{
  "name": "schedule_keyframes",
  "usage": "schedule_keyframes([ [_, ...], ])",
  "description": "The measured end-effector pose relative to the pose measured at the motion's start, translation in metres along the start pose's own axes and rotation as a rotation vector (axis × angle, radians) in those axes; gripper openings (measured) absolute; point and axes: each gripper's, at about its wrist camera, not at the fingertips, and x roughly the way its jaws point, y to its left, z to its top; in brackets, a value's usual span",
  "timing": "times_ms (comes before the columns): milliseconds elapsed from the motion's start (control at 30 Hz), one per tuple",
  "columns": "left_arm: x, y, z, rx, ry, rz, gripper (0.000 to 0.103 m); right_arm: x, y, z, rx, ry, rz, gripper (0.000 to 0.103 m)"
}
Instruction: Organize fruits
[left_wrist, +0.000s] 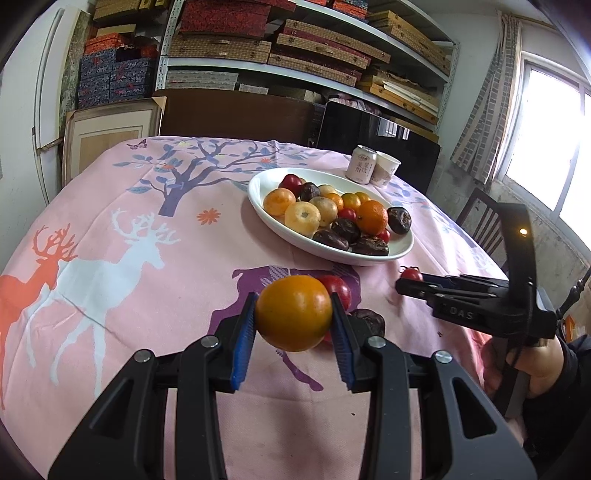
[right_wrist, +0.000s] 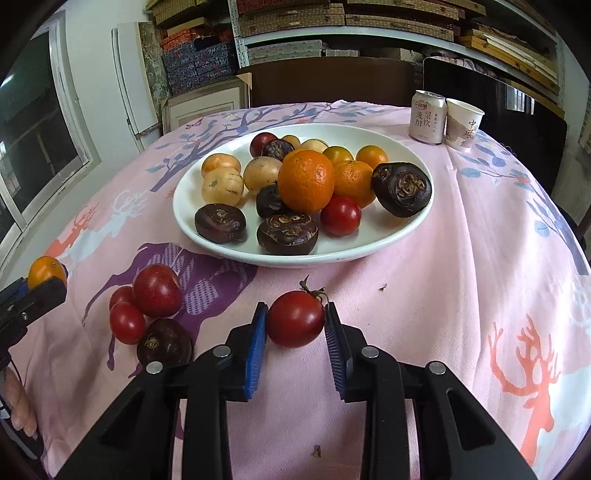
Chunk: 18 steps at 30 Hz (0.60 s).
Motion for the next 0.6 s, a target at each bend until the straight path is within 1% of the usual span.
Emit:
schedule_keyframes([
  [267,0.0,0.001,0.0,-0.005,-0.003,0.013,0.037,-0.029,-0.012,-0.008,0.037,-0.071,0.059,0.031],
  [433,0.0,0.001,0.0,-0.012,-0.001,0.009,0.037,-0.052,-0.015,-0.008,0.03,-0.119,0.075,0.031],
  [600,-0.001,-0.004,0.011,-0.02,0.015,-0.013,0.037,-0.079,-0.023,0.006,0.007,-0.184,0.064,0.032],
])
